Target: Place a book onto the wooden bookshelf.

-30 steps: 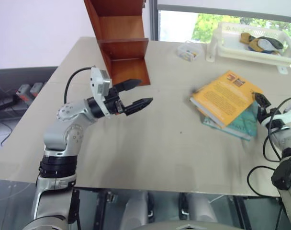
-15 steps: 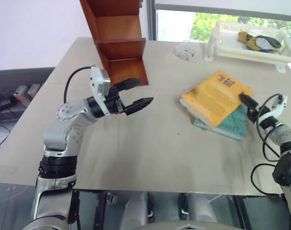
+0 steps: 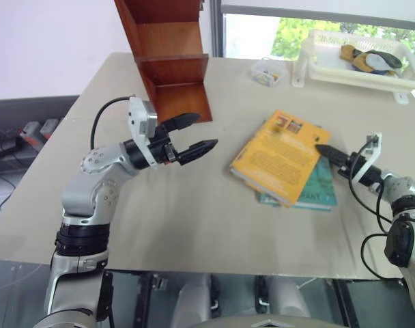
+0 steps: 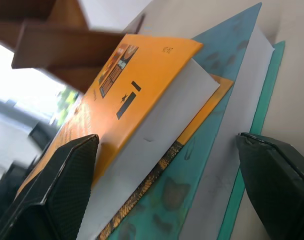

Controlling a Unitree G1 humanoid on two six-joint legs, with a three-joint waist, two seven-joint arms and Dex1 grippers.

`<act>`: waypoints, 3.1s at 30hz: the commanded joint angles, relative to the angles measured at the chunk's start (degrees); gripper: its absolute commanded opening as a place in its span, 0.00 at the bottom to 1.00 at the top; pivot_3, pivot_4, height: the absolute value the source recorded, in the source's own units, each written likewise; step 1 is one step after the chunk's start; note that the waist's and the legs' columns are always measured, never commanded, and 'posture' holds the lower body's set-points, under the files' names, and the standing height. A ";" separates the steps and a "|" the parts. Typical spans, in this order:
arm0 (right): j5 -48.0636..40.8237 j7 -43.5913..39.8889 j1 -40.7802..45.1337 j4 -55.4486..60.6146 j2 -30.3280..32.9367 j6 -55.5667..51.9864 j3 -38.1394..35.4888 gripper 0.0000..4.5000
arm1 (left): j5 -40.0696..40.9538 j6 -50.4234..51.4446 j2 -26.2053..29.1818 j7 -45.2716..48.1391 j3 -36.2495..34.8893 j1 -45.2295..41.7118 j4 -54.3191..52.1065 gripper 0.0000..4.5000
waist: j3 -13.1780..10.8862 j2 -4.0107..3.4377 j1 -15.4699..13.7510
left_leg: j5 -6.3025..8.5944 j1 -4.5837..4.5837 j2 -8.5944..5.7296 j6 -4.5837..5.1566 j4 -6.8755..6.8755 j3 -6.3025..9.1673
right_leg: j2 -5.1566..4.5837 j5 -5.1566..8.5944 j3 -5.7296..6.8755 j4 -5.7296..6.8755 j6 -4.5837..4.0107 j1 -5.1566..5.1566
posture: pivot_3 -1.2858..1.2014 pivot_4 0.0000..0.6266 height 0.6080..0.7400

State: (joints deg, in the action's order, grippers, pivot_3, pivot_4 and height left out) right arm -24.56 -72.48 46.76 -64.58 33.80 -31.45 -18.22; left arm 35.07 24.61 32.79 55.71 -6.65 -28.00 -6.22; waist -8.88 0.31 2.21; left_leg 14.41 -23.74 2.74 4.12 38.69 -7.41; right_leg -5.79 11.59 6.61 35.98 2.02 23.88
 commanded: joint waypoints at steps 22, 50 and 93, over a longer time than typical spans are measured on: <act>1.95 -2.33 -10.80 20.46 6.11 6.71 2.31 1.00 | 0.19 -1.02 0.57 0.41 -0.88 -0.25 -2.09 1.00 | -0.05 -0.06 -1.33 | 0.00 -0.06 -0.07 0.00 0.00 0.01 | -0.07 0.00 0.05 0.00 0.00 0.04 | 0.52 0.24 0.79; -9.89 -2.69 -62.98 76.12 17.37 12.79 -21.72 1.00 | -2.79 -4.72 1.50 24.14 4.48 -10.74 27.06 1.00 | -0.12 -0.09 -3.16 | 0.05 -0.08 -0.06 0.06 0.08 0.26 | -0.11 0.29 0.22 -0.04 0.01 -0.02 | 0.52 0.24 0.79; -16.84 3.05 -76.27 96.99 12.35 13.53 -27.88 1.00 | -17.18 22.82 -14.52 36.79 16.63 -40.83 81.13 0.47 | -0.23 0.10 -3.06 | 0.33 -0.95 -0.33 0.56 0.72 1.03 | -0.20 0.21 0.78 0.03 0.32 0.18 | 0.52 0.24 0.79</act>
State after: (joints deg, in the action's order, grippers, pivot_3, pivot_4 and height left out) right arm -40.52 -69.60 -29.61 31.37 45.92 -18.51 -43.86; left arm 17.19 46.80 17.95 91.64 9.65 -68.11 75.61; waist -9.11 0.41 -0.85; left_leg 14.74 -24.69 2.41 4.68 39.41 -6.38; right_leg -5.99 11.80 7.39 36.01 2.34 24.07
